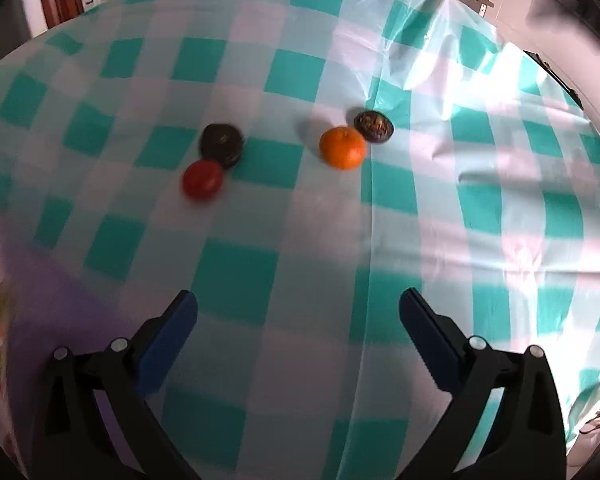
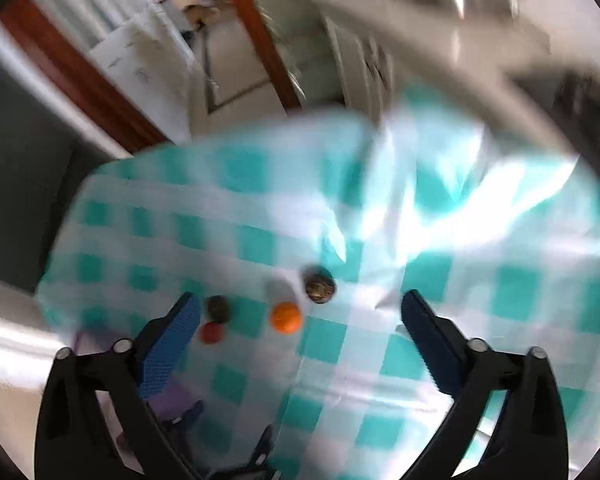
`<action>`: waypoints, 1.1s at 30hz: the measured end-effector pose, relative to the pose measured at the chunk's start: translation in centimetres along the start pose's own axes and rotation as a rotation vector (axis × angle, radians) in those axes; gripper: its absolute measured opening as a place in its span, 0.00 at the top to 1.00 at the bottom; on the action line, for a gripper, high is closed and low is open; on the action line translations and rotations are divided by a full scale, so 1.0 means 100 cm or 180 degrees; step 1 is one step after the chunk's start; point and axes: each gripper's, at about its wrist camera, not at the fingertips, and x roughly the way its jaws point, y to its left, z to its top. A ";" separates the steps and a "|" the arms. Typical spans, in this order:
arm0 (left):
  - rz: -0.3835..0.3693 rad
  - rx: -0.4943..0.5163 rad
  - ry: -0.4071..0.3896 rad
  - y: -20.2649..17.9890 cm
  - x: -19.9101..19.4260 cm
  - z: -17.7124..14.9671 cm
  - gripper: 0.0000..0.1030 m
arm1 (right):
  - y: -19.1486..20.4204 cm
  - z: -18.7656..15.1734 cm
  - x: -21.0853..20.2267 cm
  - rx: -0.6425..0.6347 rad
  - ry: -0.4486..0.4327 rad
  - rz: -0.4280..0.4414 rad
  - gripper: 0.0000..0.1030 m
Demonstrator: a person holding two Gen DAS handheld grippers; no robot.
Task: Organize fruits
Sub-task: 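Move both tools back over the remaining fruits on the cloth, then grasp the tangerine with the left tool while the right tool grasps the dark kiwi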
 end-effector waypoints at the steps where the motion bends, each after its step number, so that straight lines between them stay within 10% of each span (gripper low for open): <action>1: 0.0006 0.0023 -0.0005 -0.002 0.003 0.002 0.02 | -0.014 -0.003 0.023 0.0094 0.0036 -0.0042 0.14; 19: -0.0027 0.0284 0.0052 -0.001 0.033 -0.005 0.02 | 0.007 -0.029 0.163 0.0133 0.0278 -0.0312 0.49; 33: 0.0051 0.0314 0.0172 -0.026 0.061 0.058 0.02 | -0.032 -0.059 0.089 0.0240 -0.0275 -0.0440 0.59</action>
